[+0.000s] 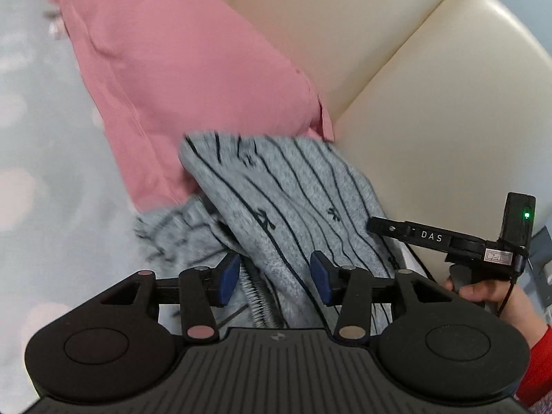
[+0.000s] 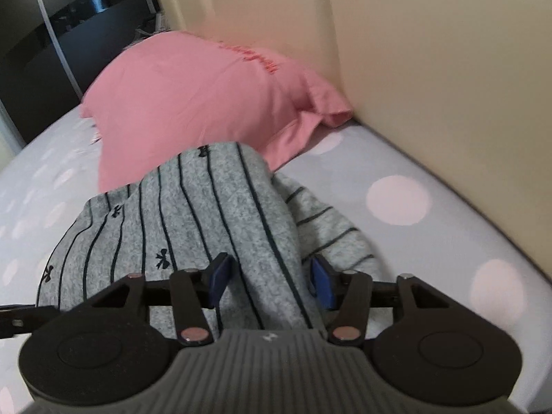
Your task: Fold clothes
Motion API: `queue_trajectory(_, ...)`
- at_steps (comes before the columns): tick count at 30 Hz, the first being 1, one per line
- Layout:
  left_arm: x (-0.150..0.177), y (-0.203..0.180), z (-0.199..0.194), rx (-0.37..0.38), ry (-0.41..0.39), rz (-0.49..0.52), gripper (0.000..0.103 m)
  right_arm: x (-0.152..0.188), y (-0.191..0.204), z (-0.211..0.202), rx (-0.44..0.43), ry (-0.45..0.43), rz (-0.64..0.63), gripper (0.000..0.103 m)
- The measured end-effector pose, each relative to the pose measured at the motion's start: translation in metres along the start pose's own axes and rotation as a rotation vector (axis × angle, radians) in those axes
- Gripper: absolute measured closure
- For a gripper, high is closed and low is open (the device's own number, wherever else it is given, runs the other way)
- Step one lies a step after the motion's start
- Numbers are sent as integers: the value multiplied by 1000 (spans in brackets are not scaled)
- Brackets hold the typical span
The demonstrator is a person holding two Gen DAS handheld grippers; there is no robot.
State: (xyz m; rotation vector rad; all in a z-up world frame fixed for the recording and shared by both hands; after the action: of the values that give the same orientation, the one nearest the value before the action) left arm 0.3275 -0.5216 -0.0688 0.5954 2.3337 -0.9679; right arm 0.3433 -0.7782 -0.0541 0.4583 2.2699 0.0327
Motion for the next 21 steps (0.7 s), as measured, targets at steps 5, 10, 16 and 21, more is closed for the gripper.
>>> queue_trajectory(5, -4, -16, -93, -23, -58, 109, 57, -9, 10, -48, 53, -51, -36, 39)
queue_trajectory(10, -6, -26, -201, -97, -204, 217, 56, -19, 61, -114, -23, -129, -115, 30)
queue_trajectory(16, 7, -35, -326, -227, -353, 328, 44, -12, 162, -199, -111, -239, -289, 25)
queue_trajectory(21, 29, -40, -413, -348, -435, 370, 29, 6, 245, -272, -195, -336, -365, 18)
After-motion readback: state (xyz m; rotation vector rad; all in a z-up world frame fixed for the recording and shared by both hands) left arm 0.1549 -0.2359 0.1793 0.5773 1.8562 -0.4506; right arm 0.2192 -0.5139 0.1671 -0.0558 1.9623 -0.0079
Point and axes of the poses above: each gripper's, at about its wrist camera, not at the fingertips, and z roughly the way its jaws point, y to its left, x to its underside, the point moved 8 cm from there along z, roughly the way its jaws point, and after that the axes turned 3 degrees about -y, right-handed, at the moved point
